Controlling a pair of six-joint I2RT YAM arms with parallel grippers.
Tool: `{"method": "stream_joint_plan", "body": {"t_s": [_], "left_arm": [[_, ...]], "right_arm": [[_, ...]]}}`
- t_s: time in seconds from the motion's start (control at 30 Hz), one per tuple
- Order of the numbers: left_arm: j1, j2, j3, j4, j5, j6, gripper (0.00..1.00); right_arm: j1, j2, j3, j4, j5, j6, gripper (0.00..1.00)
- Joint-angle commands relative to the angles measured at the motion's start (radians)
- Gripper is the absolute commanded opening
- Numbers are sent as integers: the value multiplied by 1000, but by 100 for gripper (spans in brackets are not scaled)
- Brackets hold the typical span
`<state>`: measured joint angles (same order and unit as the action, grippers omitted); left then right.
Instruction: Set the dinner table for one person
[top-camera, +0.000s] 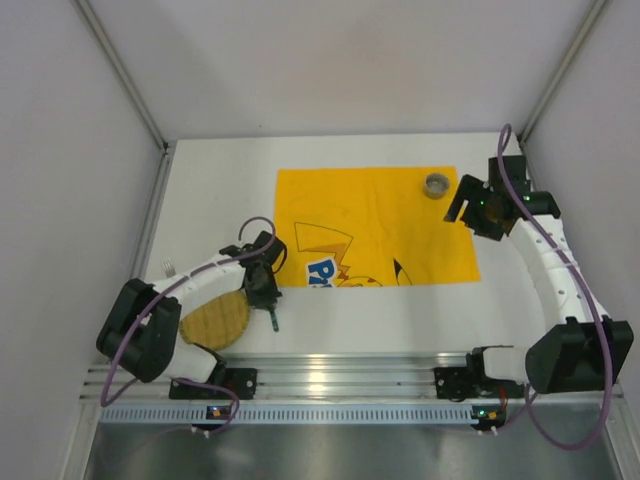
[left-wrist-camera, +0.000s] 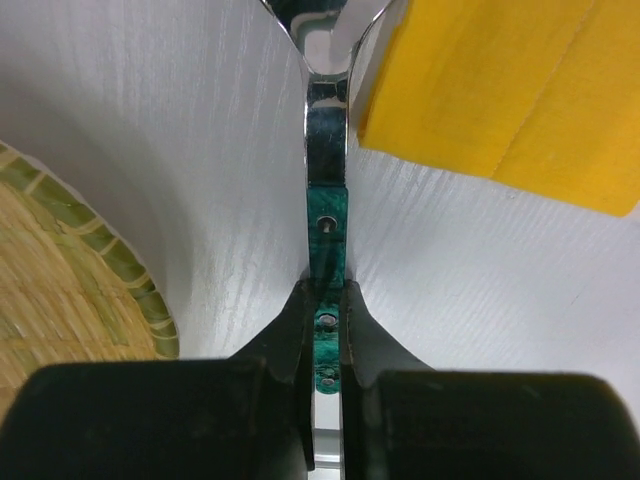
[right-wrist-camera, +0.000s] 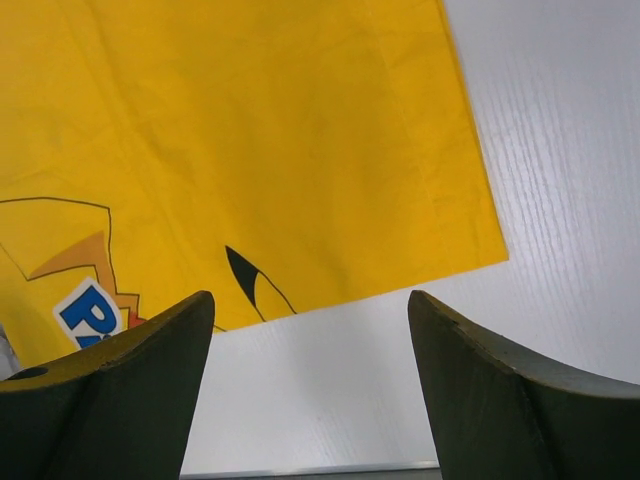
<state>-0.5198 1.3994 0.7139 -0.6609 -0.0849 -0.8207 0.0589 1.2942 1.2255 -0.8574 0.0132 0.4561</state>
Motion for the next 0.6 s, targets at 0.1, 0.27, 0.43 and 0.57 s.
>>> {"method": "stream_joint_plan", "body": {"t_s": [0.1, 0.27, 0.43, 0.57], "left_arm": [[-16, -2, 186, -143, -169, 57, 0], [-80, 200, 603, -203, -168, 92, 0], [-196, 517, 1038, -186, -78, 84, 0], [-259, 830, 1350, -148, 29, 63, 0]], "right_arm": [[10, -101, -11, -12, -61, 33, 79], [9, -185, -17, -69, -75, 53, 79], [10, -255, 15, -164, -49, 46, 87], [9, -303, 74, -294, 13, 24, 98]]}}
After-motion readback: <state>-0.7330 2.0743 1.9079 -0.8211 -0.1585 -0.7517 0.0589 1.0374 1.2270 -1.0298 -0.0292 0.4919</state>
